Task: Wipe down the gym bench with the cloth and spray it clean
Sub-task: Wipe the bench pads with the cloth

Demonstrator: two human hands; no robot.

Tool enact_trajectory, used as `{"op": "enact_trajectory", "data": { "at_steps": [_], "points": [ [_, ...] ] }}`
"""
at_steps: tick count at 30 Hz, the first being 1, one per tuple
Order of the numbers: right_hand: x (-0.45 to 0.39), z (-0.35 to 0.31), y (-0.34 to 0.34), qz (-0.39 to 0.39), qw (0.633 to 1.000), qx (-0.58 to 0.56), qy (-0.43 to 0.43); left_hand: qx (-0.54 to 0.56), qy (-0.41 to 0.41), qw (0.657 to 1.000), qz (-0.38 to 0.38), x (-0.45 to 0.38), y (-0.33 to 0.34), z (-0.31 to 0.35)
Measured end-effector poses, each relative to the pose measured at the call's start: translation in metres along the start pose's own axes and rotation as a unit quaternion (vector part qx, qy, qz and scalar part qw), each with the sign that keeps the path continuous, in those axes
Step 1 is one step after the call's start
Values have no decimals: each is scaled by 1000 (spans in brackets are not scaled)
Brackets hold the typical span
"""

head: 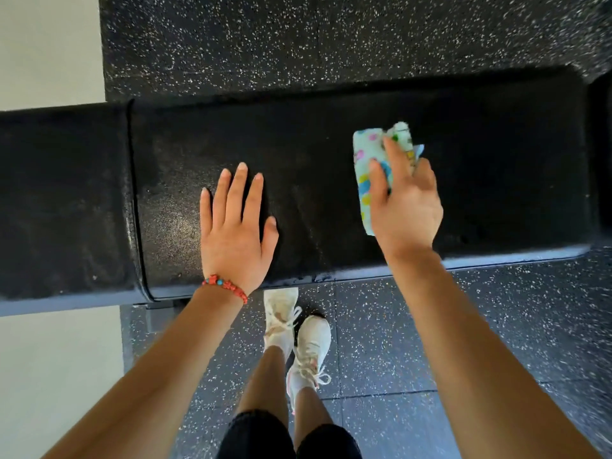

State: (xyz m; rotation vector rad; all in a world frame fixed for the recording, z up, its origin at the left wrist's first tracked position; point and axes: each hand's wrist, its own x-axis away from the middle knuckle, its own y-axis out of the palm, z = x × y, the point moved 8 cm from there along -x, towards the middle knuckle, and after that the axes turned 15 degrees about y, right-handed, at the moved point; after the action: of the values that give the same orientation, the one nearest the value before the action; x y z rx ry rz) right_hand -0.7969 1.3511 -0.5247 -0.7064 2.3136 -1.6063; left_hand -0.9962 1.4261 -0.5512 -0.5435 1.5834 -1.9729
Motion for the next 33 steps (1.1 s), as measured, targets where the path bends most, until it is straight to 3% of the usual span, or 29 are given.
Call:
{"op": "enact_trajectory", "data": {
  "at_steps": [2,4,9,12,13,16,18,21,28,30,33],
  "points": [
    [-10,3,-2,28,998,-6,61,-4,1,1000,0,-1,1,0],
    [-2,-13,-1,48,996,-26,70,-1,2,1000,8,-1,1,0],
    [19,-86,25,-2,997,-30,-77,29,-17,998,57,-8,-7,2],
    [5,-86,22,-13,988,13,-156,34,-2,998,53,-31,-8,8],
    [-9,-73,18,-8,989,30,-144,36,4,998,50,-41,-8,10],
    [-68,-11,-2,32,999,16,39,27,19,999,28,-62,-2,10],
    [-82,4,-8,55,994,4,94,12,21,1000,10,-66,3,10],
    [-73,-14,-5,57,995,0,85,-4,21,1000,7,-65,6,10],
    [-58,-54,6,-6,993,-5,-115,-7,17,1000,12,-66,6,11],
    [-74,-30,-1,-13,994,12,-104,-9,8,1000,12,-66,4,12],
    [-110,36,-29,26,1000,8,14,9,-14,1000,25,-70,-1,24]
  ]
}}
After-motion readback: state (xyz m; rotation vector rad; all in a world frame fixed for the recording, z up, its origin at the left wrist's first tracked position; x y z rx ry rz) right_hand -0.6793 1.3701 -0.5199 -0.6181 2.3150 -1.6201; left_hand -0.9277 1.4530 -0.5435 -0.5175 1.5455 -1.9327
